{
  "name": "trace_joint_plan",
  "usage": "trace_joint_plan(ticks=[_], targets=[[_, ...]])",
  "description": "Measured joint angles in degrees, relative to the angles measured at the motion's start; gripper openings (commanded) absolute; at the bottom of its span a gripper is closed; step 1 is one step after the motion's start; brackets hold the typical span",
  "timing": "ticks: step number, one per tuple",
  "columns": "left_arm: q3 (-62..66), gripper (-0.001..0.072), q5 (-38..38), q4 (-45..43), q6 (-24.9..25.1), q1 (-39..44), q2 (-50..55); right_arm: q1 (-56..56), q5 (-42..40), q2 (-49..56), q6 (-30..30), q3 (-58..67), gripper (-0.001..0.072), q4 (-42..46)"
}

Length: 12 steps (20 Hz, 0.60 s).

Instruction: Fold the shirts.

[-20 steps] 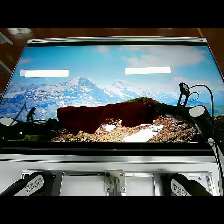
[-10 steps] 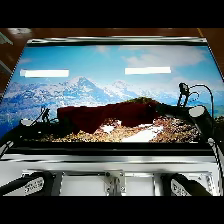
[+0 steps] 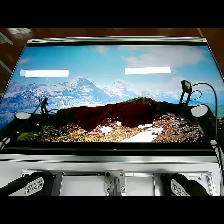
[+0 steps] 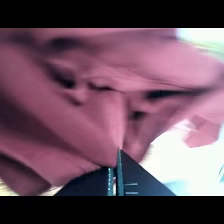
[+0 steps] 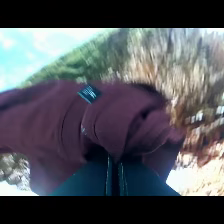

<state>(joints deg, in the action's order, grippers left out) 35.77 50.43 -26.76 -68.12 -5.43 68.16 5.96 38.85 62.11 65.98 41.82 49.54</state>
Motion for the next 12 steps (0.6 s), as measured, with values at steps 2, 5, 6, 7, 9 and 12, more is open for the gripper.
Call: trace_joint_plan(ticks=[2, 5, 6, 7, 9, 12], targets=[[6.97, 0.0047, 3.65, 0.44, -0.04, -0.28, -5.46, 0.02, 0.11, -3.74, -0.02, 3.06, 0.0062, 3.08], [20.31, 0.0047, 6.97, 0.50, -2.27, -2.21, -14.84, 0.04, 0.02, -10.93, 0.13, 10.73, 0.0062, 9.40], [24.52, 0.0047, 7.41, -0.59, -3.98, -3.41, -17.55, 0.04, -0.02, -13.31, 0.39, 13.60, 0.0062, 10.91], [28.33, 0.0047, 7.74, -2.89, -6.19, -4.83, -19.98, 0.04, -0.11, -15.56, 0.46, 16.50, 0.0061, 12.17], [34.49, 0.0048, 9.94, -9.84, -11.58, -8.22, -24.22, 0.04, -0.09, -20.20, 0.76, 22.38, 0.0061, 14.21], [38.80, 0.0048, 16.96, -18.71, -17.25, -13.27, -27.61, 0.04, 0.96, -25.68, 0.87, 28.61, 0.0062, 15.82]])
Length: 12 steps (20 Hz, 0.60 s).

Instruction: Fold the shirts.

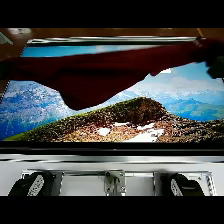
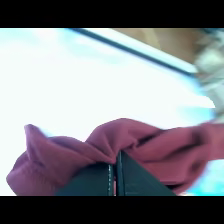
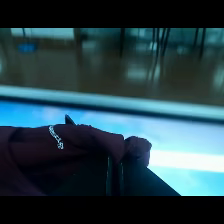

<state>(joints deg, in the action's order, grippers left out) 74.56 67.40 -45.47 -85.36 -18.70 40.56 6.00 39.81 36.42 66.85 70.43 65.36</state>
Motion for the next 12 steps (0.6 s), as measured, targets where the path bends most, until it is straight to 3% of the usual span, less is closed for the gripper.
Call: trace_joint_plan(ticks=[4, 9, 12], targets=[[1.92, 0.0048, 8.59, -4.46, -2.60, -3.30, -2.19, -0.02, 6.88, -5.01, 2.60, 3.52, 0.0062, 4.09], [0.04, 0.0048, 14.73, -7.72, -2.95, -4.35, -2.45, -0.02, 28.96, -4.09, 9.94, 4.26, 0.0061, 12.02], [-5.44, 0.0048, 15.80, -8.90, -2.14, -4.46, 0.17, -0.07, 38.23, 0.72, 13.66, 1.14, 0.0061, 14.01]])
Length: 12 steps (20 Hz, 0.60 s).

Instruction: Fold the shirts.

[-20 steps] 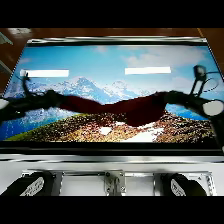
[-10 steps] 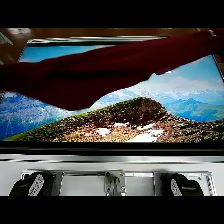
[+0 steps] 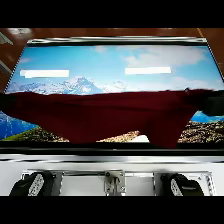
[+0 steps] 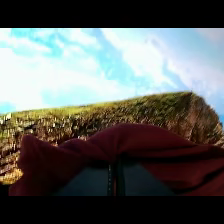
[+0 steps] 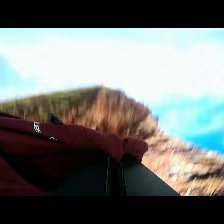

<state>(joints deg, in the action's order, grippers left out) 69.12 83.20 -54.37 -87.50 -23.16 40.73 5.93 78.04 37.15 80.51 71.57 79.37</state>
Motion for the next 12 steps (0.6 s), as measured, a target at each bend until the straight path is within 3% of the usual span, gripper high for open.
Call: trace_joint_plan(ticks=[3, 5, 8, 12], targets=[[-5.90, 0.0048, -2.27, -0.42, 1.49, 0.35, 6.10, -0.04, 0.85, 6.49, 2.69, -7.65, 0.0061, -0.11], [-8.04, 0.0048, -5.90, 1.16, 3.08, 1.07, 12.35, -0.04, -3.76, 11.74, 3.78, -13.00, 0.0062, -1.62], [-8.96, 0.0048, -12.63, 7.02, 6.51, 2.54, 24.04, -0.04, -16.31, 21.29, 4.59, -17.62, 0.0062, -5.66], [-6.88, 0.0048, -17.62, 19.21, 17.59, 5.01, 38.34, -0.02, -34.10, 32.24, 4.98, -19.61, 0.0062, -14.69]])
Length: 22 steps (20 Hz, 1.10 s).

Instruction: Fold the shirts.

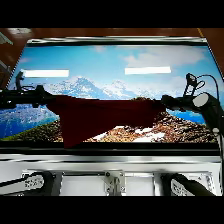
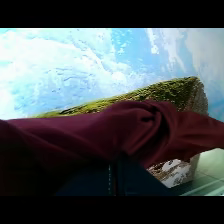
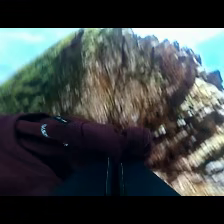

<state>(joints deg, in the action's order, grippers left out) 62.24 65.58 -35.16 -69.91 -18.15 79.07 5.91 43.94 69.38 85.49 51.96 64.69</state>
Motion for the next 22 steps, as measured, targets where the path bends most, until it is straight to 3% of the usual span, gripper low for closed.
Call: trace_joint_plan(ticks=[2, 3, 4, 5, 7, 8, 10, 11, 12, 14, 18, 22], targets=[[1.11, 0.0049, -1.66, 3.98, 4.55, 1.29, 4.90, 0.00, -5.66, 3.78, -0.07, -0.35, 0.0062, -4.48], [1.44, 0.0097, -2.45, 5.14, 5.99, 1.88, 6.73, -0.04, -7.69, 5.16, -0.22, -0.46, 0.0061, -6.12], [1.68, 0.0345, -2.69, 6.03, 7.19, 2.43, 8.41, -0.04, -8.94, 6.27, -0.28, -0.55, 0.0062, -7.30], [1.90, 0.0541, -2.54, 6.78, 7.98, 2.80, 9.60, -0.04, -10.03, 6.97, -0.48, -0.59, 0.0062, -8.20], [2.89, 0.0509, 0.13, 7.52, 9.11, 2.40, 11.02, -0.04, -11.21, 7.74, -0.76, -0.61, 0.0062, -9.40], [4.17, 0.0448, 2.71, 6.84, 8.98, 1.31, 11.39, -0.04, -11.41, 7.91, -1.09, -0.61, 0.0062, -9.84], [7.98, 0.0382, 10.14, 1.16, 5.44, -1.73, 10.99, -0.04, -10.84, 7.82, -2.01, -0.59, 0.0062, -10.32], [9.97, 0.0384, 13.75, -4.22, 2.73, -3.41, 9.92, -0.04, -10.23, 7.63, -2.78, -0.55, 0.0062, -10.43], [11.26, 0.0418, 16.74, -10.32, 0.11, -4.83, 8.31, -0.04, -9.51, 7.37, -3.58, -0.55, 0.0062, -10.54], [10.99, 0.0705, 20.61, -21.53, -4.24, -6.86, 3.26, -0.04, -7.48, 7.02, -5.44, -0.52, 0.0062, -10.54], [-1.46, 0.0707, 21.27, -29.42, -9.57, -7.41, -6.05, -0.04, -4.20, 6.71, -8.24, -0.52, 0.0062, -10.29], [-18.58, 0.0706, 14.03, -24.87, -10.19, -4.81, -10.21, -0.04, -2.82, 6.67, -9.79, -0.52, 0.0063, -10.21]])
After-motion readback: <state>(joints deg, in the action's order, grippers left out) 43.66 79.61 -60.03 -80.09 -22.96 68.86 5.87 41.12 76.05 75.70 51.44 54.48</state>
